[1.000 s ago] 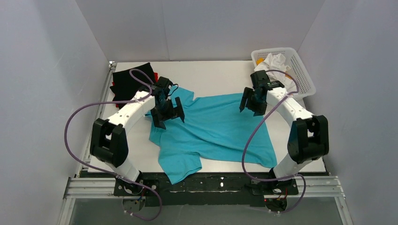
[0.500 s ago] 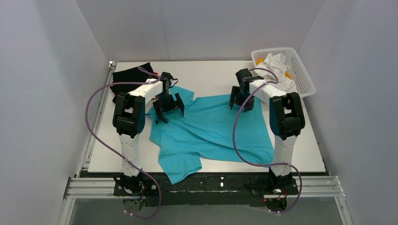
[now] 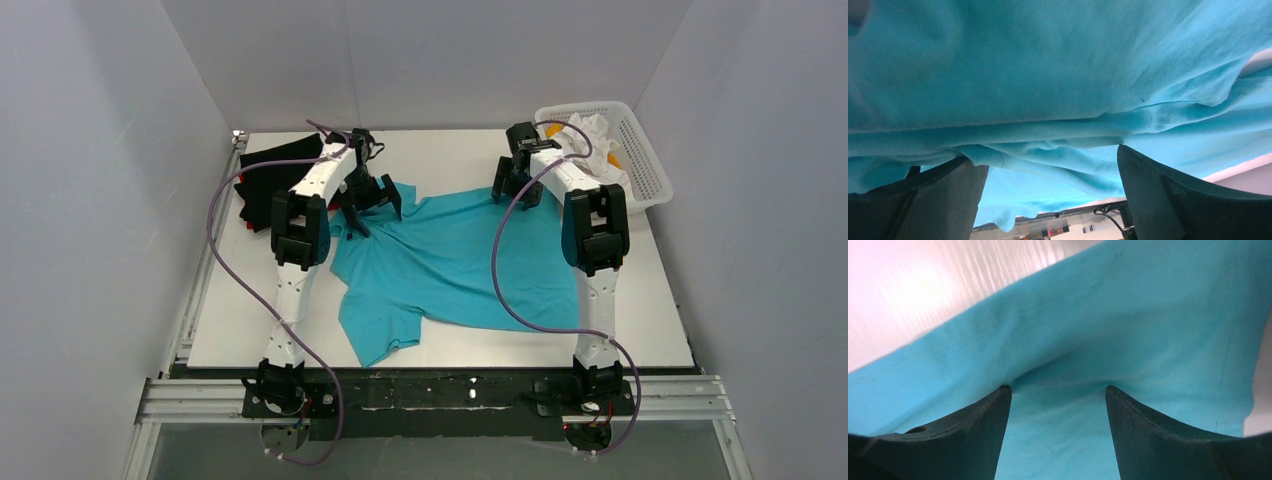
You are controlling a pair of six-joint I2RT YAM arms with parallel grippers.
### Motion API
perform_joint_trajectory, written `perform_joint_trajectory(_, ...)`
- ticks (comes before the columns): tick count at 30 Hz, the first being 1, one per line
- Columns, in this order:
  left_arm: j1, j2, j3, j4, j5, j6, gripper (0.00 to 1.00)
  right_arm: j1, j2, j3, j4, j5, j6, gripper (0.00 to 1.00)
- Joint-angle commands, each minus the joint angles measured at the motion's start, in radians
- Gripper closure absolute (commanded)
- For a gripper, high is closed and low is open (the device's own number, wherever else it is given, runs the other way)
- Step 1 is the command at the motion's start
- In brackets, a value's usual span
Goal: Fold and stack the t-shirts
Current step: Flatten out the tshirt, then grab the side of the flattened tshirt closest away from the robot with both arms
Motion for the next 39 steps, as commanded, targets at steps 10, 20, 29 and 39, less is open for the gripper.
perform_joint_trajectory(10,0.016,-0.085,-0.012,0.015,0.160,0.129,0.01,0.020,-0.071,0.122,-0.031,-0.008,-0.055,0.21)
perform_joint_trajectory(20,-0.081,-0.802,-0.683,0.009,-0.061,0.089,0.00,0.113,-0.504,-0.161,-0.090,0.081,0.028,0.19)
perform_joint_trajectory(29,-0.356,-1.298,-1.298,0.062,-0.173,-0.119,0.00,0.113,-1.127,-0.764,0.056,0.248,0.161,0.11)
perform_joint_trajectory(39,-0.423,-1.324,-1.510,0.301,-0.277,-0.165,0.01,0.107,-1.381,-1.057,0.114,0.346,0.291,0.08)
